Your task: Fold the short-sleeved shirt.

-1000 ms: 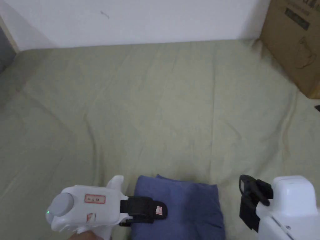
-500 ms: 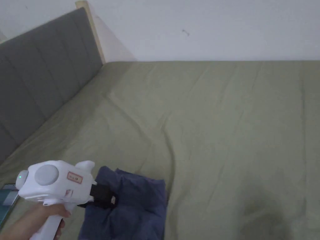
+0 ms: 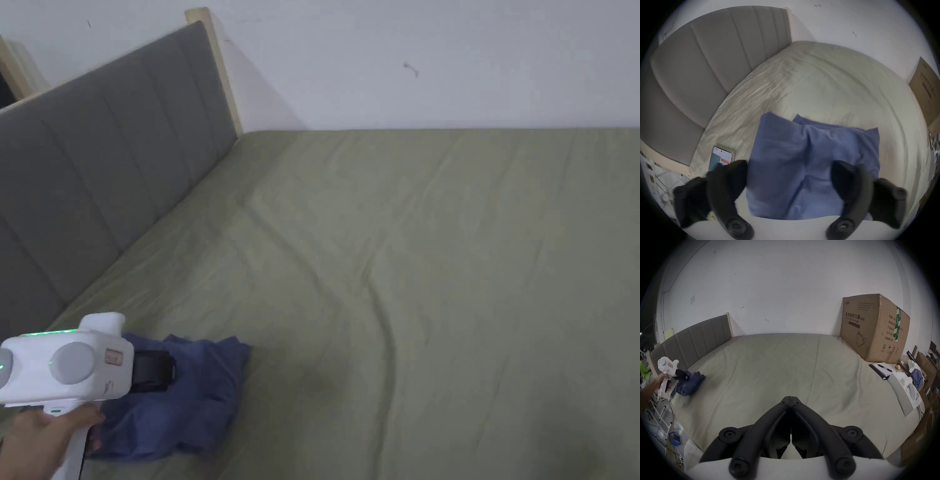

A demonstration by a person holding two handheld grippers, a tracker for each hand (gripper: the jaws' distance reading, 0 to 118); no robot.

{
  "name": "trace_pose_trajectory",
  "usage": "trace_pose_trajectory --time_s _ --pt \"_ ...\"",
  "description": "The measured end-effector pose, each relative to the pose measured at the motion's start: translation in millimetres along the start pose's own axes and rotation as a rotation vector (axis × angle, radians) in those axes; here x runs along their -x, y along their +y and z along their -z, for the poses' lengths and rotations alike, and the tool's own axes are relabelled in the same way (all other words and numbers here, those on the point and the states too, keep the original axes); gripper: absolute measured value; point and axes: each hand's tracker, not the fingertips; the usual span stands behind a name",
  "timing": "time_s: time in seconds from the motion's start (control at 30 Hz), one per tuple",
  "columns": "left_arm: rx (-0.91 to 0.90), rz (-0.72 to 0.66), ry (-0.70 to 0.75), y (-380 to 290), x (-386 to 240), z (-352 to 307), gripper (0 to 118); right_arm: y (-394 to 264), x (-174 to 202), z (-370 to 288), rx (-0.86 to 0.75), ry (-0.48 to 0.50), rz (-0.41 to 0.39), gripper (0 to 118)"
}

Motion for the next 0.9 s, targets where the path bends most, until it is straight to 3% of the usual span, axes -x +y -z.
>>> trace_pose_trajectory --time_s 0.17,0.23,0.27,0.3,0.37,0.5,0.57,0.7,0.9 --pt "-0.004 -0.088 -0.176 -11 -10 -38 111 0 -6 -4 0.015 0.016 -0.005 0" --pt "-0.035 -0.061 -0.214 -10 -10 -51 108 2 -8 -7 -0.002 0.019 0.008 0" --pt "-0.058 -0.031 -0.226 -14 -21 -65 94 4 -9 -9 -0.013 0.018 0.005 0" --pt "-0.092 -0.004 -0.227 -20 -33 -81 71 6 -10 -12 -0.022 0.018 0.001 0" --pt "-0.178 0.069 -0.235 -29 -55 -112 17 9 -13 -18 -0.049 0.018 -0.002 0" --pt "-0.269 0.125 -0.366 -69 -112 -173 12 20 -20 -34 -0.105 0.027 0.008 0" --pt "-0.342 0.141 -0.365 -91 -137 -199 0 27 -24 -47 -0.140 0.041 0.033 0" --pt "-0.465 0.215 -0.402 -130 -187 -249 0 36 -33 -67 -0.199 0.032 0.010 0" --pt "-0.630 0.142 -0.455 -177 -253 -307 0 50 -54 -89 -0.251 0.018 0.024 0"
